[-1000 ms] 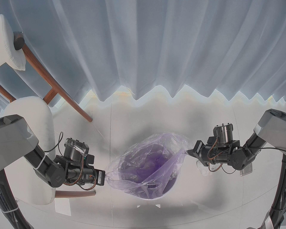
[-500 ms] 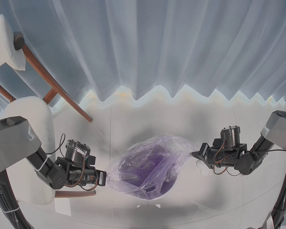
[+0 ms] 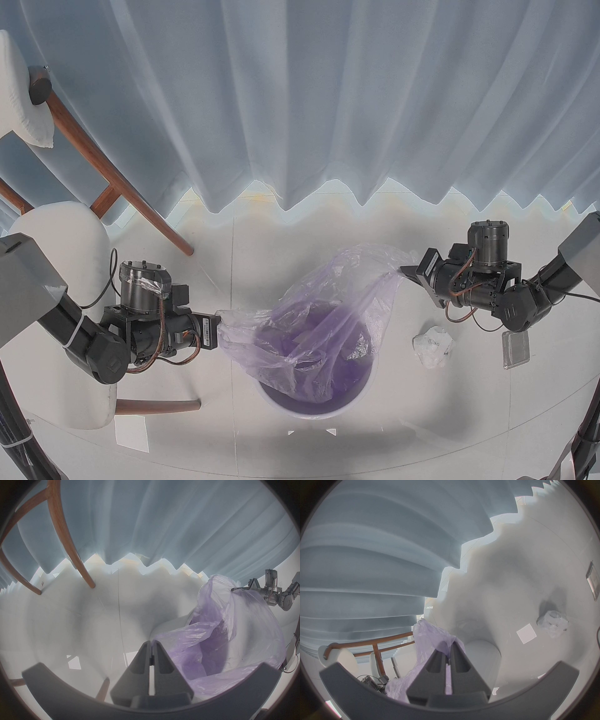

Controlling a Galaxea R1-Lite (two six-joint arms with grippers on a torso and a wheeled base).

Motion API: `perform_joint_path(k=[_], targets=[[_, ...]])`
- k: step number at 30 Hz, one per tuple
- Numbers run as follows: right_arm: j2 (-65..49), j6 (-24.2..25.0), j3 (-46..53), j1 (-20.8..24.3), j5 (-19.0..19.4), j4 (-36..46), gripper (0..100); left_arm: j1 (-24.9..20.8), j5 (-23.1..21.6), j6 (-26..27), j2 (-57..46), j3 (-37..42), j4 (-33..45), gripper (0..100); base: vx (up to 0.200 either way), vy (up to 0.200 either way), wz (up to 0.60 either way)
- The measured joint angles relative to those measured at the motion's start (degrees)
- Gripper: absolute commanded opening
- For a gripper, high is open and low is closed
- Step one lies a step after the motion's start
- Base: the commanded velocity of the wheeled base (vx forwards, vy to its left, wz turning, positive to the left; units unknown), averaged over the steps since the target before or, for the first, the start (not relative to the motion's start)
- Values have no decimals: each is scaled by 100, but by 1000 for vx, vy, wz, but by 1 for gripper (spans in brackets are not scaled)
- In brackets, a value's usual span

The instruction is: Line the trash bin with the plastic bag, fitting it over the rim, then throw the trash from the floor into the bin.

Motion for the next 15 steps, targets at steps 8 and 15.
perform_joint_path(k=[8, 15], targets=[[-364, 62, 572, 40, -24, 20, 0, -128, 27, 9, 41, 223, -274, 0, 0, 0, 0], [-1161, 71, 1362, 283, -24, 0, 100, -284, 41, 37, -182, 512, -349, 0, 0, 0, 0]])
